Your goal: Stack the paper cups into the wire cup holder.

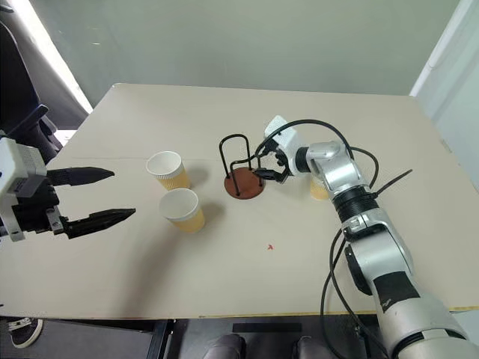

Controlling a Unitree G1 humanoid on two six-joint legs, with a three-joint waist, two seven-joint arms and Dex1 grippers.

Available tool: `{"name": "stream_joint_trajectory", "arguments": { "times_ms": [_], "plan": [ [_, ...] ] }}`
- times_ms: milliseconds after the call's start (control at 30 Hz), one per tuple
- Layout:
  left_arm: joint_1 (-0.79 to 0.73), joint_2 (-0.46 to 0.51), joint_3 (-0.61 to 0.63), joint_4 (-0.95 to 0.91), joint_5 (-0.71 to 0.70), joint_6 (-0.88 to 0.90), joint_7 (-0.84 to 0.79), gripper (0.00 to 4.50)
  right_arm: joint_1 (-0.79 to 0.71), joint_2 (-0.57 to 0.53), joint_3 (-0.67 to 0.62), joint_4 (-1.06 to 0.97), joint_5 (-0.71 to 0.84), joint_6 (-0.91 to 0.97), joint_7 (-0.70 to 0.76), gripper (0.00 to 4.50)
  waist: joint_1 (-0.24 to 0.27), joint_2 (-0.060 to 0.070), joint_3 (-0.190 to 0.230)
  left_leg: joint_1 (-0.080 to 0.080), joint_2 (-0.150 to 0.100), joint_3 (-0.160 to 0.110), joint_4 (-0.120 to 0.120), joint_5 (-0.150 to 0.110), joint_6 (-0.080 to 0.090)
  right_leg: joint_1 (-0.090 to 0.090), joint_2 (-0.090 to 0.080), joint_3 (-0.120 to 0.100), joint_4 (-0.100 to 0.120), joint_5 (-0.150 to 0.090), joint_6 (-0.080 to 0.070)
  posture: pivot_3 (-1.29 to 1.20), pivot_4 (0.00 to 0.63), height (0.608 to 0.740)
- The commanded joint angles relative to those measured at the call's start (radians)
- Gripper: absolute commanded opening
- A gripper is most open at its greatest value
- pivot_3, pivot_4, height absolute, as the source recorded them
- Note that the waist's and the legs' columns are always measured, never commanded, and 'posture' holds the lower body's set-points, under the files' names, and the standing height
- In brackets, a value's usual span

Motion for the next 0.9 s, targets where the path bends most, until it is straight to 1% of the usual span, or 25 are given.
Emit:
{"name": "stream_joint_trajectory", "arguments": {
  "times_ms": [33, 100, 133, 200, 267, 300, 333, 400, 533, 700, 800, 900],
  "plan": [
    [0.012, 0.000, 0.065, -0.031, -0.018, 0.008, 0.018, 4.50, -0.045, 0.026, -0.030, 0.032, 0.003, -0.046, -0.004, 3.23, 0.000, 0.000, 0.000, 0.000, 0.000, 0.000, 0.000, 0.000, 0.000, 0.000, 0.000, 0.000, 0.000, 0.000, 0.000, 0.00, 0.150, 0.740],
    [0.019, 0.001, 0.073, -0.033, -0.023, 0.009, 0.022, 4.50, -0.051, 0.036, -0.032, 0.052, 0.002, -0.058, 0.000, 2.58, 0.000, 0.000, 0.000, 0.000, 0.000, 0.000, 0.000, 0.000, 0.000, 0.000, 0.000, 0.000, 0.000, 0.000, 0.000, 0.00, 0.150, 0.740],
    [0.021, 0.003, 0.074, -0.033, -0.025, 0.008, 0.024, 4.50, -0.054, 0.037, -0.034, 0.060, 0.000, -0.064, 0.000, 2.14, 0.000, 0.000, 0.000, 0.000, 0.000, 0.000, 0.000, 0.000, -0.001, 0.000, 0.000, 0.000, 0.000, 0.000, 0.000, 0.00, 0.150, 0.740],
    [0.024, 0.006, 0.076, -0.031, -0.027, 0.005, 0.026, 4.50, -0.058, 0.040, -0.035, 0.074, -0.003, -0.073, -0.001, 1.49, 0.002, 0.000, 0.000, 0.000, 0.000, 0.000, 0.000, 0.000, -0.001, 0.000, 0.000, 0.000, 0.000, 0.000, -0.001, 0.00, 0.150, 0.740],
    [0.025, 0.010, 0.076, -0.024, -0.027, -0.001, 0.028, 4.50, -0.060, 0.042, -0.037, 0.081, -0.003, -0.079, 0.000, 0.74, 0.002, 0.000, 0.000, 0.000, 0.000, 0.000, 0.000, 0.000, -0.001, 0.000, 0.000, 0.000, 0.000, 0.000, -0.001, 0.00, 0.150, 0.740],
    [0.026, 0.012, 0.075, -0.021, -0.025, -0.004, 0.027, 4.50, -0.059, 0.041, -0.038, 0.079, -0.002, -0.079, 0.005, 0.25, 0.002, 0.000, 0.000, 0.000, 0.000, 0.000, 0.000, 0.000, -0.001, 0.000, 0.000, 0.000, 0.000, 0.000, -0.001, 0.00, 0.150, 0.740],
    [0.026, 0.013, 0.073, -0.019, -0.024, -0.007, 0.027, 4.50, -0.058, 0.040, -0.039, 0.078, -0.002, -0.079, 0.009, 0.04, 0.001, 0.000, 0.000, 0.000, 0.000, 0.000, 0.000, 0.000, -0.001, 0.000, 0.000, 0.000, 0.000, 0.000, -0.001, 0.00, 0.150, 0.740],
    [0.021, 0.018, 0.069, -0.010, -0.026, -0.015, 0.020, 4.50, -0.052, 0.028, -0.047, 0.050, 0.010, -0.067, 0.044, 0.04, 0.001, 0.000, 0.000, 0.000, 0.000, 0.000, 0.000, 0.000, -0.001, 0.000, 0.000, 0.000, 0.001, 0.000, -0.001, 0.00, 0.150, 0.740],
    [0.007, 0.036, 0.054, 0.021, -0.024, -0.037, -0.002, 4.50, -0.012, -0.027, -0.055, -0.082, 0.070, -0.047, 0.207, 0.04, 0.001, 0.000, 0.000, -0.001, 0.000, 0.000, 0.000, -0.001, -0.002, 0.000, 0.000, 0.000, 0.001, 0.000, -0.002, 0.00, 0.150, 0.740],
    [-0.017, 0.059, 0.005, 0.056, -0.027, -0.070, -0.036, 4.50, 0.083, -0.168, -0.042, -0.320, 0.144, 0.012, 0.440, 0.04, 0.004, 0.000, 0.000, -0.001, 0.000, 0.000, 0.000, -0.001, -0.002, 0.000, 0.000, -0.001, -0.001, 0.000, -0.002, 0.00, 0.150, 0.740],
    [-0.015, 0.071, -0.033, 0.017, -0.080, -0.065, -0.105, 4.50, 0.158, -0.279, -0.034, -0.485, 0.239, 0.077, 0.640, 0.04, 0.005, 0.000, 0.000, -0.001, 0.000, 0.000, 0.001, 0.000, -0.002, 0.001, 0.000, -0.001, -0.001, 0.000, -0.002, 0.00, 0.150, 0.740],
    [0.024, 0.077, -0.069, -0.031, -0.108, -0.056, -0.163, 4.50, 0.227, -0.340, -0.011, -0.568, 0.256, 0.062, 0.722, 0.04, 0.000, 0.000, 0.000, -0.001, 0.000, 0.004, 0.001, 0.000, -0.003, 0.001, 0.001, 0.000, -0.001, 0.000, -0.002, 0.00, 0.150, 0.740]
  ]
}}
